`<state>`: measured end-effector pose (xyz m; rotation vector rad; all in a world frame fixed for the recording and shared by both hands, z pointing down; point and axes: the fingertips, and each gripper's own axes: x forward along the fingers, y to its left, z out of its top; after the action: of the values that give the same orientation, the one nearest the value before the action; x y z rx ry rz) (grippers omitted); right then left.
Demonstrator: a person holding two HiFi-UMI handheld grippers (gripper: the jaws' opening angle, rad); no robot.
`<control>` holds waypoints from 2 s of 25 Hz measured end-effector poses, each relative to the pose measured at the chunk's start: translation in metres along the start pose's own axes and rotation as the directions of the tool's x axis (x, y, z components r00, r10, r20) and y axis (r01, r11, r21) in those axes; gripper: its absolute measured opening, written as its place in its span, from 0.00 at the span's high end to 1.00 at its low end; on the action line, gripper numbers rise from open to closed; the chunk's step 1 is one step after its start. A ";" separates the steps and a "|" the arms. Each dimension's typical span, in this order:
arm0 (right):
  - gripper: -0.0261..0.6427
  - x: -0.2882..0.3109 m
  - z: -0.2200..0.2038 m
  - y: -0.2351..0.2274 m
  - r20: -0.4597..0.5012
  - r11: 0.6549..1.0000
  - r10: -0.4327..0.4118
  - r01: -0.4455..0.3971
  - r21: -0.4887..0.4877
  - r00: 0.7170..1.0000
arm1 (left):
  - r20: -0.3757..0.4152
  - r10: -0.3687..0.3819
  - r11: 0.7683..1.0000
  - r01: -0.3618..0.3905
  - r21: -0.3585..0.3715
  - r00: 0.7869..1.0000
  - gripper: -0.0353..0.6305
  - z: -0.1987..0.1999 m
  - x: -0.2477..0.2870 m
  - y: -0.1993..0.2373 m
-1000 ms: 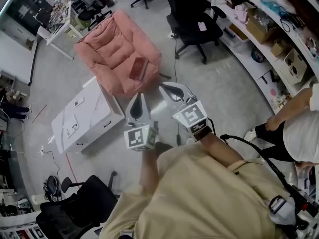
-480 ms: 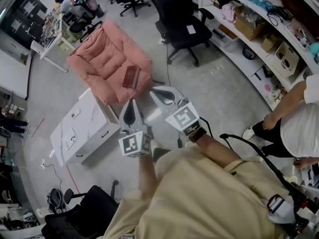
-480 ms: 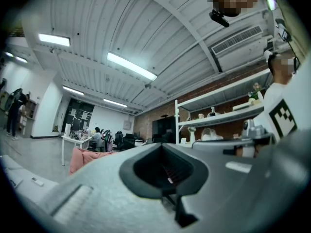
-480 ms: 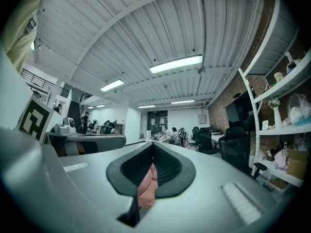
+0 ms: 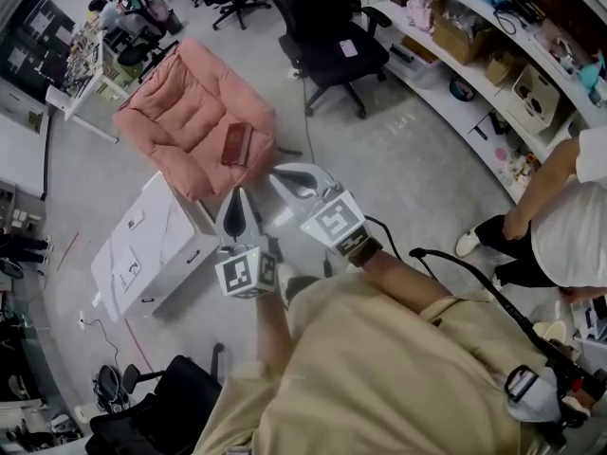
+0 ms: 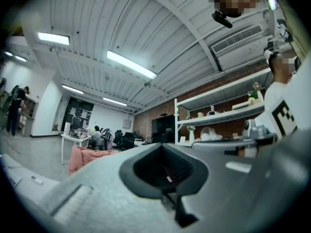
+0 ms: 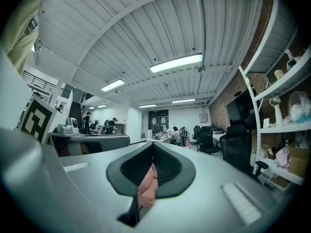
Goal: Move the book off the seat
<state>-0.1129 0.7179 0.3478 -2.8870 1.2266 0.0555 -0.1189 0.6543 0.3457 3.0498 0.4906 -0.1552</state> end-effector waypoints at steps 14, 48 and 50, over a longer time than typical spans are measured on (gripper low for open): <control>0.95 0.000 0.000 -0.017 0.010 0.999 -0.044 0.044 -0.009 0.999 | 0.024 -0.026 1.000 0.026 -0.004 0.999 0.94 0.002 0.015 0.002; 0.95 0.013 -0.025 -0.048 -0.052 0.996 -0.041 0.045 0.071 0.998 | -0.040 -0.007 0.999 0.005 -0.046 0.999 0.94 -0.018 0.042 0.001; 0.95 0.024 -0.037 -0.050 -0.075 0.995 -0.038 0.045 0.090 0.996 | -0.066 0.007 0.998 -0.011 -0.059 0.998 0.94 -0.032 0.043 0.012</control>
<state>-0.0597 0.7349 0.3830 -2.8575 1.1463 -0.1056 -0.0714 0.6583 0.3733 3.0061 0.4768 -0.0398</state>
